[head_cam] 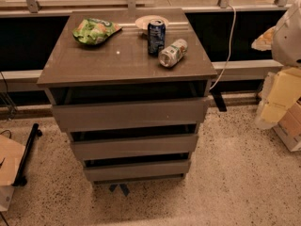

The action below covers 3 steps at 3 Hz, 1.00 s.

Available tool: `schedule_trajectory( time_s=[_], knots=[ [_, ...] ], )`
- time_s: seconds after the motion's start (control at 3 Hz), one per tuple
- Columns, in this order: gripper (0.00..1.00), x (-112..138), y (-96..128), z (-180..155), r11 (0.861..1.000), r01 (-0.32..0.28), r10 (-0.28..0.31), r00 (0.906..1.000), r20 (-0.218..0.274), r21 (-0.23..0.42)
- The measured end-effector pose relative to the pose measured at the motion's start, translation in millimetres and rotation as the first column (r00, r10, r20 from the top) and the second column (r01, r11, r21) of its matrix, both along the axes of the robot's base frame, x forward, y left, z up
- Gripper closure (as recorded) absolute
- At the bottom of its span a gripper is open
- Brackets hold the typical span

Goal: Open top drawer

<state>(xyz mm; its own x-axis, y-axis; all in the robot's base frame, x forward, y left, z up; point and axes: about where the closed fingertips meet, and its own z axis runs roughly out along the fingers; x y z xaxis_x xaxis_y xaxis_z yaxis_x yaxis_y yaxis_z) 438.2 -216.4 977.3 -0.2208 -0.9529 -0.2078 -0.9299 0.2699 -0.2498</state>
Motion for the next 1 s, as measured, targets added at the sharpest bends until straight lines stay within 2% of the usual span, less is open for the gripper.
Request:
schedule_trajectory(
  time_s=[0.33,0.67,1.0],
  knots=[
    [0.00,0.0,0.0,0.0,1.000,0.000,0.000,1.0000,0.000,0.000],
    [0.00,10.1,2.6,-11.4,0.998,0.005,-0.005,0.9999,0.009,0.058],
    [0.00,31.0,6.2,-40.4,0.983,0.008,-0.012,0.9996,0.025,0.184]
  ],
)
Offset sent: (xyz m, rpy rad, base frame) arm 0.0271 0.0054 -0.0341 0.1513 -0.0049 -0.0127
